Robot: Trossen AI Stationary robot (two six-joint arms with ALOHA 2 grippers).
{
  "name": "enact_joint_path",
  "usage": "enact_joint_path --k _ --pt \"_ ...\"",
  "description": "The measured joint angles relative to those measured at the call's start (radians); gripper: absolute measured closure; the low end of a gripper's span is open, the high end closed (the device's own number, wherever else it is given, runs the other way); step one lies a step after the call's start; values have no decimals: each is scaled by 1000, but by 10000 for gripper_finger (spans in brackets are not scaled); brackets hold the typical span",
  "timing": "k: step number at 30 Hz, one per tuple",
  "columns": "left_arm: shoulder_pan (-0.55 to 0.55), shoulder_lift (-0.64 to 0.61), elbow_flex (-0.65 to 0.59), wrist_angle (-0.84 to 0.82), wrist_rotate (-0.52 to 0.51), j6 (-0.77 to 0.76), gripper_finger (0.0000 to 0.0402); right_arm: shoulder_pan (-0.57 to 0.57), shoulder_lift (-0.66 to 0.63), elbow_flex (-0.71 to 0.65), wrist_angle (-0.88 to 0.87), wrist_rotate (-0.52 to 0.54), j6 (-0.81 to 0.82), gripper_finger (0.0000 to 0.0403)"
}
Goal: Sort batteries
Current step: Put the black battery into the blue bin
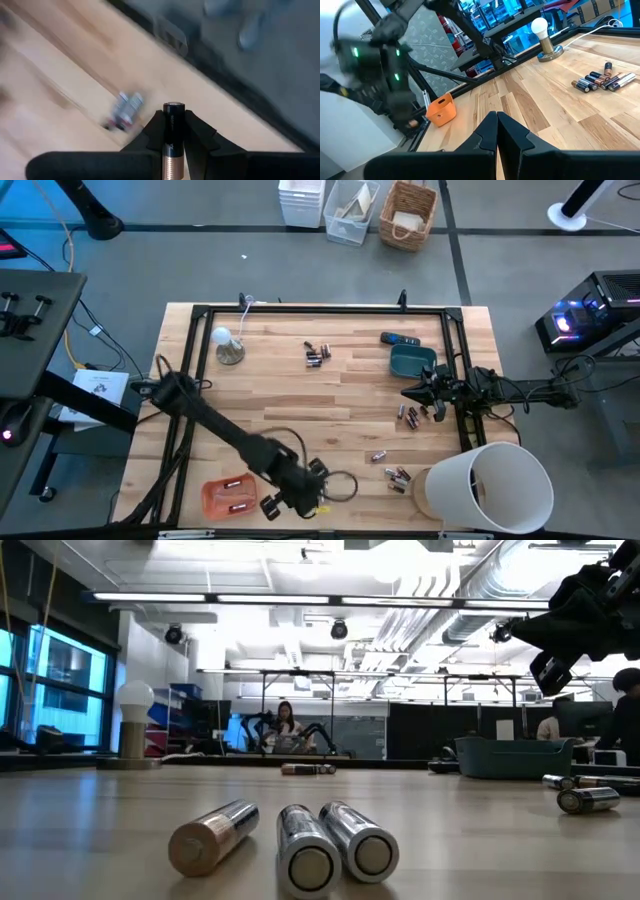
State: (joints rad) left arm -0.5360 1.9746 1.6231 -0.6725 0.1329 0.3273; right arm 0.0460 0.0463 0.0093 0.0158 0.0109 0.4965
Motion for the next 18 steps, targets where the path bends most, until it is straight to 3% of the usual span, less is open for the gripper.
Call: enact_joint_path --k 4,8,13,18 --pt "85 -124 -74 170 -54 -2 372 0 0 0 0 0 0 402" --pt "225 -188 -188 498 -52 -61 372 0 0 0 0 0 0 402" --pt "420 -139 -287 961 -39 -282 372 0 0 0 0 0 0 402" --pt "580 -15 -289 1225 -64 -486 372 0 3 0 0 0 0 402"
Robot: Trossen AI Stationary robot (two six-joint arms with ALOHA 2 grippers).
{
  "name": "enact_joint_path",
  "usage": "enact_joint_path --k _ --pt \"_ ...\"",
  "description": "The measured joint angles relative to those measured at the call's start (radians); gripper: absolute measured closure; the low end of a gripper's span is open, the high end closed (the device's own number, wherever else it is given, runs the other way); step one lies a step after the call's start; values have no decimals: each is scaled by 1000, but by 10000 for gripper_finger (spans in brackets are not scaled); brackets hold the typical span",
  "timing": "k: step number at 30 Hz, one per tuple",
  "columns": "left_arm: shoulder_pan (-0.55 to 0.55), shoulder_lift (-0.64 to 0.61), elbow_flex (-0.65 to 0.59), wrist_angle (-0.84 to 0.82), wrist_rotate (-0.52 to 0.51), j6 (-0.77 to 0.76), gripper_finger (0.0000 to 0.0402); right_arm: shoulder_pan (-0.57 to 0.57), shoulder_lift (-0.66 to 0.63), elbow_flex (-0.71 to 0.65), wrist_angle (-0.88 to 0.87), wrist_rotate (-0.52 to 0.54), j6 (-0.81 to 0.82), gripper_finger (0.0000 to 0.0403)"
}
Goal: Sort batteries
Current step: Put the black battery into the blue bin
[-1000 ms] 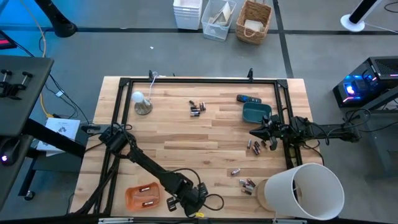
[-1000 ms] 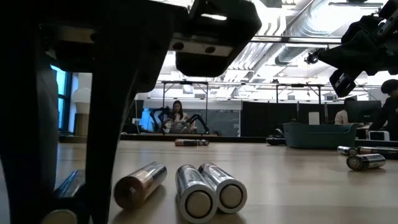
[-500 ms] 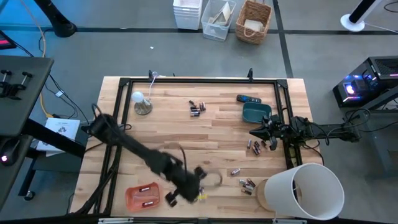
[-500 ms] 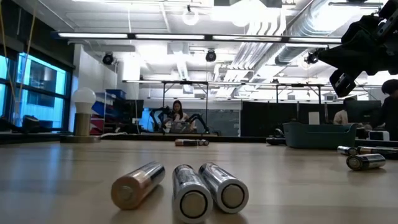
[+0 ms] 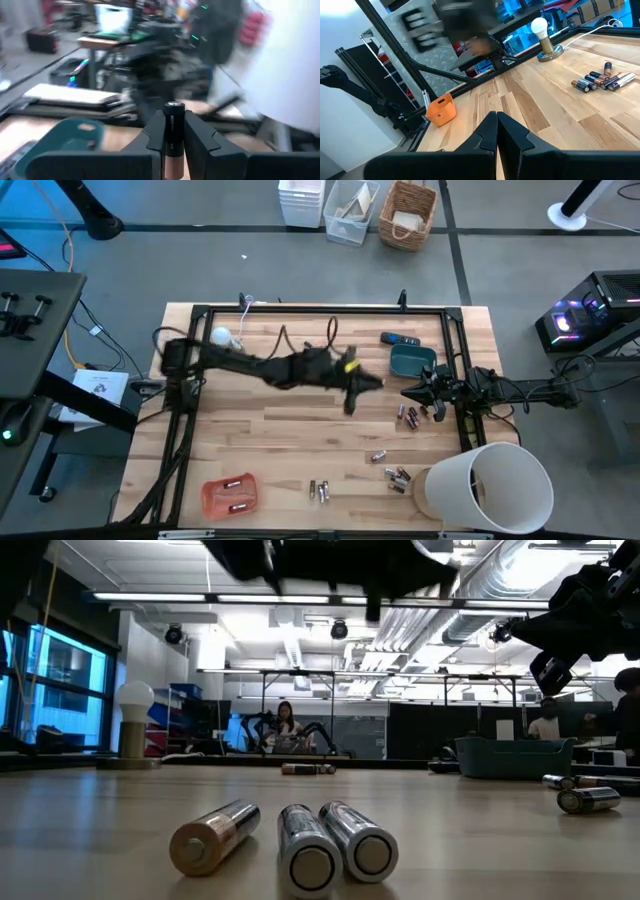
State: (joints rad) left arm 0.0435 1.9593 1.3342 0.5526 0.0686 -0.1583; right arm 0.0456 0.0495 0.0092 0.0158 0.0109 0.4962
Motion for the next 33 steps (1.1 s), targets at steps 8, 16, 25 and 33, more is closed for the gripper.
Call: enact_joint_path --k 8,16,25,33 --pt "137 257 139 65 -6 -252 372 0 3 0 0 0 0 402" --pt "165 456 438 42 0 -206 372 0 3 0 0 0 0 402" --pt "194 580 628 -137 -43 -69 323 0 3 0 0 0 0 402" --pt "192 547 628 -203 85 -75 207 0 3 0 0 0 0 402"
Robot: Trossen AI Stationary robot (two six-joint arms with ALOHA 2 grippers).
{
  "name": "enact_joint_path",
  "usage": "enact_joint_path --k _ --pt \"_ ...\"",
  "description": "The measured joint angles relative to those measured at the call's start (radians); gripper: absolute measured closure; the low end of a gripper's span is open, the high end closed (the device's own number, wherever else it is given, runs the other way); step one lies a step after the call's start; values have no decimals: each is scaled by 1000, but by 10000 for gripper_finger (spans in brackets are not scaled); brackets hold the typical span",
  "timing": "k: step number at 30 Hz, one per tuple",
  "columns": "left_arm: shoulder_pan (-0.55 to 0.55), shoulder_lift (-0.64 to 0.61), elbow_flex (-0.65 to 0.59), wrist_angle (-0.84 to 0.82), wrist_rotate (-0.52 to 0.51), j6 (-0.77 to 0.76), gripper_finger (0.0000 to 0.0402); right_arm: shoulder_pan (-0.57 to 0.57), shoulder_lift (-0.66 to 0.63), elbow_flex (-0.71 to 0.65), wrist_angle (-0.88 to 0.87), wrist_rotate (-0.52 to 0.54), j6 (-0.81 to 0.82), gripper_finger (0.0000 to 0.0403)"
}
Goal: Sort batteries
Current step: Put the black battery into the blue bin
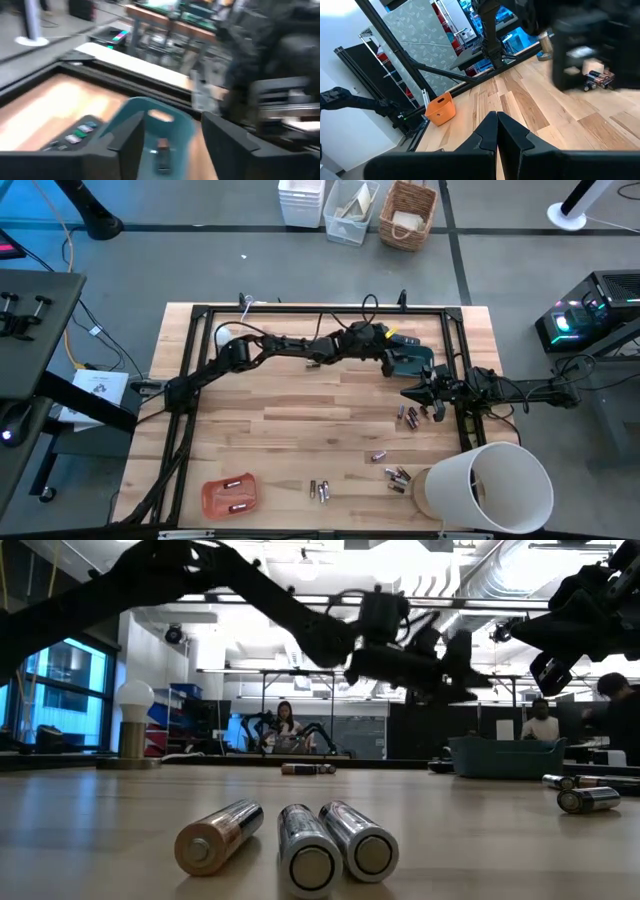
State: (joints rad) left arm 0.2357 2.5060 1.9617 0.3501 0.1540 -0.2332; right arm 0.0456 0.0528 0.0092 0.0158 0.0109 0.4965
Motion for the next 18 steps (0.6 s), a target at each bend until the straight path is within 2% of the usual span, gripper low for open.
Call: enact_joint_path --k 3,6,9,11,14,18 --pt "-6 -38 1 -86 82 6 189 0 0 0 0 0 0 402" --pt "-8 -94 -1 -228 235 -10 184 0 0 0 0 0 0 402" --pt "-16 -171 0 -441 406 80 188 0 0 0 0 0 0 402" --pt "-38 -223 3 -642 416 196 194 0 0 0 0 0 0 402" --pt "-103 -274 0 -920 375 347 205 0 0 0 0 0 0 402" --pt "-223 -331 -2 -1097 365 395 220 0 0 0 0 0 0 402"
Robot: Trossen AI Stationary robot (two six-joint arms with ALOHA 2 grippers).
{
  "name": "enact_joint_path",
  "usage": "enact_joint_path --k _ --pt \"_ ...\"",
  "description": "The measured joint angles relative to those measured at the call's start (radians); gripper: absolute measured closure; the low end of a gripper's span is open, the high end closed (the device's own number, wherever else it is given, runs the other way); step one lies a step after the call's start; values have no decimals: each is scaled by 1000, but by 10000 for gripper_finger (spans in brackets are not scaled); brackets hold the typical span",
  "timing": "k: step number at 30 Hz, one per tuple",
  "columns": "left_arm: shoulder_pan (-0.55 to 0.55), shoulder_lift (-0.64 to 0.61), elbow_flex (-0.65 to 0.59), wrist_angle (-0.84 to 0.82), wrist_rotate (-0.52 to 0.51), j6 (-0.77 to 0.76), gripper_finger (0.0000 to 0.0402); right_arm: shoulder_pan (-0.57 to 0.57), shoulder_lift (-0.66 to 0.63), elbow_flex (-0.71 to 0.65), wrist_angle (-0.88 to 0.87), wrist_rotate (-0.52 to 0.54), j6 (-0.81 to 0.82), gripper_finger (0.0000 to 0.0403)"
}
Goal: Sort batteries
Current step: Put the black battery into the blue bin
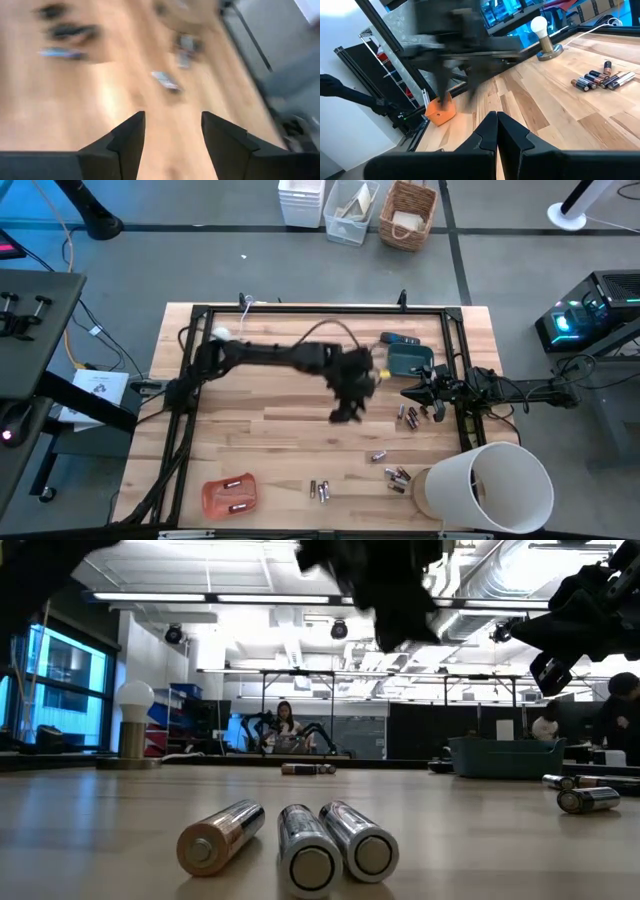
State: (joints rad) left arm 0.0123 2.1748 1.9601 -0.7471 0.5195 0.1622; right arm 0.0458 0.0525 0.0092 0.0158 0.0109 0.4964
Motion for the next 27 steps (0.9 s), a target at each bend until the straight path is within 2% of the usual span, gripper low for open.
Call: enact_joint_path --k 6,9,12,19,22,24,27 --pt "-245 -39 2 -167 -135 57 241 0 0 0 0 0 0 402" --pt "-347 -35 0 -275 -252 144 245 0 0 0 0 0 0 402" --pt "-408 -18 0 -295 -339 260 245 0 0 0 0 0 0 402" --pt "-441 -5 0 -236 -384 378 245 0 0 0 0 0 0 402" --pt "-432 -4 0 -258 -394 313 245 0 0 0 0 0 0 402" --pt "-432 -4 0 -290 -352 256 245 0 0 0 0 0 0 402" --pt "-481 -6 -60 -270 -334 230 245 0 0 0 0 0 0 402"
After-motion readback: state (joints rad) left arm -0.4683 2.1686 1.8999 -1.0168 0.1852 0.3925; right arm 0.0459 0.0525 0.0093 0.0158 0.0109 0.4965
